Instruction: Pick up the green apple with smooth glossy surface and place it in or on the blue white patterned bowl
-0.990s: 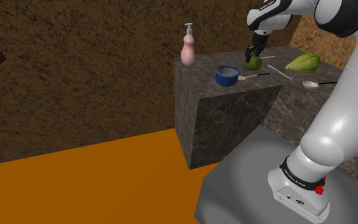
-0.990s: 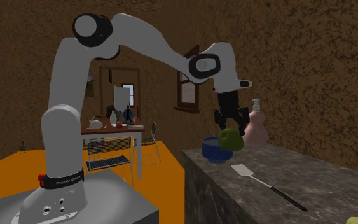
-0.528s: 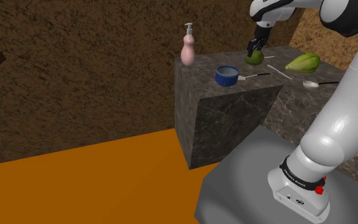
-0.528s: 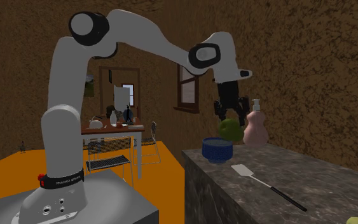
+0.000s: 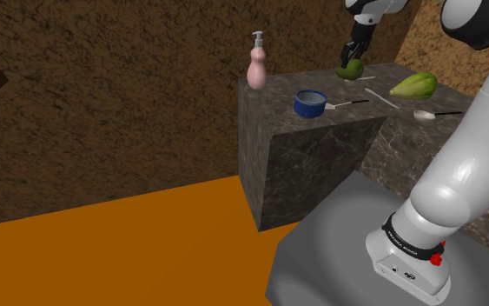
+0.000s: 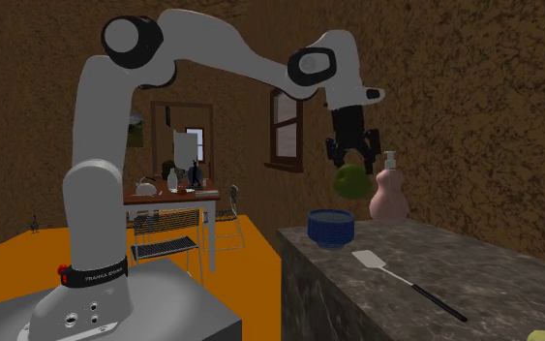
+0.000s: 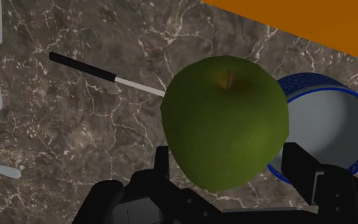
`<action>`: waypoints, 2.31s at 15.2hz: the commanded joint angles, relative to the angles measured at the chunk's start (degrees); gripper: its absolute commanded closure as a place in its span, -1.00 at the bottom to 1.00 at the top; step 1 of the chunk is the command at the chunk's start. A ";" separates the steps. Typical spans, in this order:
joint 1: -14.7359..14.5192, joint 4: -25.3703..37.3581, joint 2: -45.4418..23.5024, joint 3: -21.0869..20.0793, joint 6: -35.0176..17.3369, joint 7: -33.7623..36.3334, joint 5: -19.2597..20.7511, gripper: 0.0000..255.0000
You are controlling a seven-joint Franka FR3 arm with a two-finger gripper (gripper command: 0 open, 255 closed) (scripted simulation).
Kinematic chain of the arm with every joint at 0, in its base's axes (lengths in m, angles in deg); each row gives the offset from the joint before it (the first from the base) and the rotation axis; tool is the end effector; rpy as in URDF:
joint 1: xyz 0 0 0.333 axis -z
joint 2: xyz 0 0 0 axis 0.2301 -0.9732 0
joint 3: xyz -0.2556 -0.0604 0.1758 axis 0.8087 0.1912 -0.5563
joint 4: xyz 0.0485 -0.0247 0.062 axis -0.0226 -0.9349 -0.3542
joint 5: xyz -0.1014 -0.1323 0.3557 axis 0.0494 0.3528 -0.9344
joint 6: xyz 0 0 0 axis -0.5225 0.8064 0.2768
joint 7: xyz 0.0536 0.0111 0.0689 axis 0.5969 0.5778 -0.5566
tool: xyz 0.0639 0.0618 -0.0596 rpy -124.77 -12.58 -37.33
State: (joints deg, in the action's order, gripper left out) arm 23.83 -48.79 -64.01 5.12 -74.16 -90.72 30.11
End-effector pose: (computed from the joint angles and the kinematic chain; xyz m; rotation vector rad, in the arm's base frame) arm 0.4755 -0.3882 0.5126 3.0222 -0.1569 0.1568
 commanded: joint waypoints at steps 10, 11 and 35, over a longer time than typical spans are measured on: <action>-6.79 7.19 -2.95 -4.78 4.70 12.30 1.19 1.00; -7.39 8.30 -3.58 -5.21 5.26 13.40 1.16 1.00; -8.11 -1.42 -6.20 -6.08 -6.82 14.49 0.22 1.00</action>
State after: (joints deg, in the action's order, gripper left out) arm 15.71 -50.20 -70.22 -0.96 -80.97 -76.23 30.33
